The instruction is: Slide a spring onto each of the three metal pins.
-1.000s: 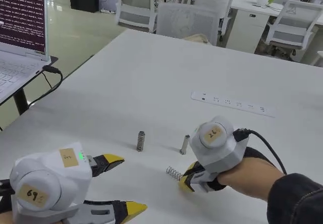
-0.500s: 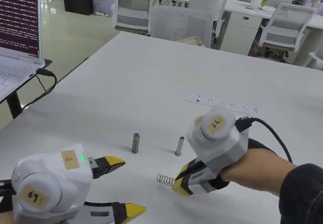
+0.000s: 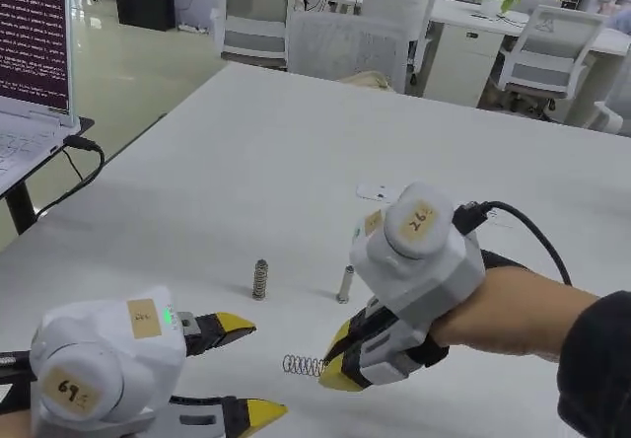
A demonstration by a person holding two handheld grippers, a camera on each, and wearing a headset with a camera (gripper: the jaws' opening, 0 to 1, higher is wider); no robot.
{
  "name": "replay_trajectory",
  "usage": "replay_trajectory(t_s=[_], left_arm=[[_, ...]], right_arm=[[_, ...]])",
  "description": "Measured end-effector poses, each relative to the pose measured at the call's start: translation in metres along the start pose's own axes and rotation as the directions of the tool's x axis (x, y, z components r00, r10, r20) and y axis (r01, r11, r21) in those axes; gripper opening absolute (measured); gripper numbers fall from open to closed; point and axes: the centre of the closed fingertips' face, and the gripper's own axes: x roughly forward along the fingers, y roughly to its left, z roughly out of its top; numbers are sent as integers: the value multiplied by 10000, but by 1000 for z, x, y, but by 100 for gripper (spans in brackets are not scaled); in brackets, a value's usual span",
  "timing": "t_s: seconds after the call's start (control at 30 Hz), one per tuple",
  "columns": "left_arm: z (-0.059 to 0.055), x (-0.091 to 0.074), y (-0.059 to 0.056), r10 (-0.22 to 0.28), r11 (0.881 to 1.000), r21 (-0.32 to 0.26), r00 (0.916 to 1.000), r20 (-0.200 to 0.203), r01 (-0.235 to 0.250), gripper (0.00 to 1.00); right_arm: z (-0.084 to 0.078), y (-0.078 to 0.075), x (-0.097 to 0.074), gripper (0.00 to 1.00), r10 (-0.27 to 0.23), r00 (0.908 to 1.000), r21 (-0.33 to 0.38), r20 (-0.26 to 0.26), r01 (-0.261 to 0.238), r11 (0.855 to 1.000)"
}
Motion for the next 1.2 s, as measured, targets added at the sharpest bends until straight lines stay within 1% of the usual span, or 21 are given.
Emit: replay_trajectory(t_s=[0.17,0.27,0.4,0.53,0.77,0.83,0.9,1.07,1.2], left_arm=[[2,0,-4,-141,9998,115,9999,64,140,38],[3,0,-8,-312,9991,294,9994,143,307,34],[4,1,-14,-478,9977,496,9987,194,468,29],[7,2,-17,-627,9966,561,9976,302,610,27],[12,2,-23,-943,9938,653,9936,615,903,18],[14,1,-26,-1056,9916,820,9920,685,999,14],[13,1,-27,-1103,9909,853,9917,667,1045,11],[14,1,-28,-1197,9891,945,9905,673,1131,6],[14,1,-30,-1271,9877,999,9898,643,1203,5]], right_arm=[[5,7,-3,8,293,9996,-157,25,-293,9994],[6,13,-5,8,505,9987,-295,-75,-507,9983],[8,17,-6,8,625,9980,-376,-130,-629,9973],[9,20,-7,8,790,9967,-372,-195,-797,9961],[9,26,-8,8,1126,9931,-358,-339,-1138,9929],[9,27,-8,8,1165,9925,-371,-356,-1179,9923],[9,28,-9,8,1243,9915,-376,-396,-1257,9913],[9,31,-11,8,1415,9887,-371,-488,-1434,9890],[8,31,-11,8,1452,9880,-348,-529,-1471,9885]])
